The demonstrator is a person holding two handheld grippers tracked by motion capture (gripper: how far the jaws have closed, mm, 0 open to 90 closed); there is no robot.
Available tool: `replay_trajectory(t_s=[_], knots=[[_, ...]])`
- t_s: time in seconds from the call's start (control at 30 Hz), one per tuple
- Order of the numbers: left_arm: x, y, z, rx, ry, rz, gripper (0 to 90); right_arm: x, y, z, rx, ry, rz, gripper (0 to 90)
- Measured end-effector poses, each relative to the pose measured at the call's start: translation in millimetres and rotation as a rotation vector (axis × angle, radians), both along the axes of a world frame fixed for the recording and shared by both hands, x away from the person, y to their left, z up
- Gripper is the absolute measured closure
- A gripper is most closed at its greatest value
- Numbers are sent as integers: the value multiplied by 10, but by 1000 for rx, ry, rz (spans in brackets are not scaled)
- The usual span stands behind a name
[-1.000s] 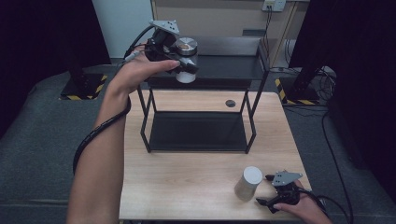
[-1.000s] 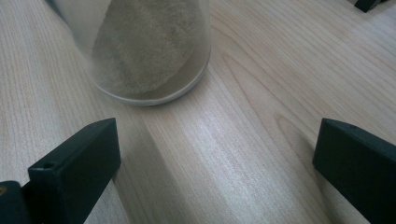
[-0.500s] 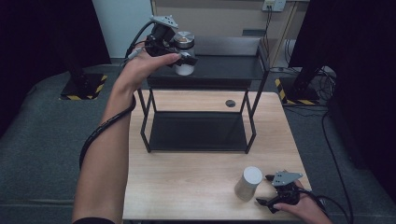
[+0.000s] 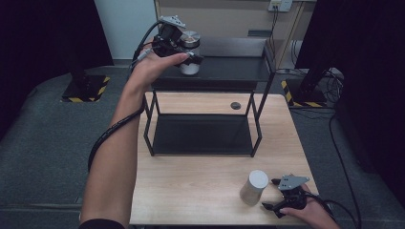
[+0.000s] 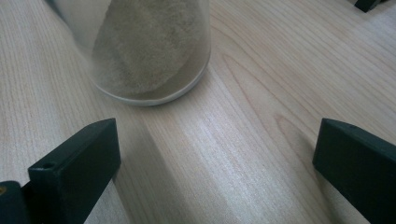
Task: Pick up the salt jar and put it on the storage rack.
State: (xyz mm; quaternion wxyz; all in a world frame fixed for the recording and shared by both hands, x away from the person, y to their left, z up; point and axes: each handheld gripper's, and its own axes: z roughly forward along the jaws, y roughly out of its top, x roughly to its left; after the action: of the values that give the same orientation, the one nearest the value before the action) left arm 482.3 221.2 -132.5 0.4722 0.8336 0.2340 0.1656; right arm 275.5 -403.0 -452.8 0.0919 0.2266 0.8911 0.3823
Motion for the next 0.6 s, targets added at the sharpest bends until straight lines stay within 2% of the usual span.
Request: replay_trajectory(t_s=[0.27, 0.4, 0.6], knots=[[44, -26, -86, -13, 7, 24, 297, 2, -3, -1, 2, 1, 0, 17], [49, -43, -109, -2, 5, 48, 297, 4, -5, -2, 3, 2, 0, 17], [80, -1, -178, -34, 18, 58, 296, 7, -8, -2, 4, 3, 0, 17]])
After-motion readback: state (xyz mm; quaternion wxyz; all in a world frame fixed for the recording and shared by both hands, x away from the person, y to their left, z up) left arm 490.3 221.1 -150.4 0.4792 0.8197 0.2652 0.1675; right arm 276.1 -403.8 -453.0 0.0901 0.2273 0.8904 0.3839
